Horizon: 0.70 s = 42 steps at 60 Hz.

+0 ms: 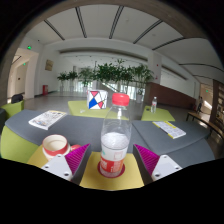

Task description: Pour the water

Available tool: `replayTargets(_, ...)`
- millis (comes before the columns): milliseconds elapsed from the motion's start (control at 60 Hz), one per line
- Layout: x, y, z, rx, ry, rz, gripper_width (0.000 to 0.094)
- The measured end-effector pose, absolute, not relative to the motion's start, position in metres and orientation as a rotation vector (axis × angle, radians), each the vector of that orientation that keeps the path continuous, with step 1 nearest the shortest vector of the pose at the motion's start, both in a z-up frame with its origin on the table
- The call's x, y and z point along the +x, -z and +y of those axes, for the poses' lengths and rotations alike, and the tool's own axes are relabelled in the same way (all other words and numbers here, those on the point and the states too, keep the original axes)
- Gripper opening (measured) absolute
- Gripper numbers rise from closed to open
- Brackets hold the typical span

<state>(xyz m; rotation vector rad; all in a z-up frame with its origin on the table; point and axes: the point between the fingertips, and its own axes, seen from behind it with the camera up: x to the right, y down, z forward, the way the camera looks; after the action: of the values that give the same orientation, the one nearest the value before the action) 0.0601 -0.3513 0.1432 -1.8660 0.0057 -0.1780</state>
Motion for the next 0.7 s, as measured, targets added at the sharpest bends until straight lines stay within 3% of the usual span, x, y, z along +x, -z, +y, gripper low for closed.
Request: replayTargets(700,-0.035,-0.199,-0.634,-1.943,0.187,0.047,0.0850)
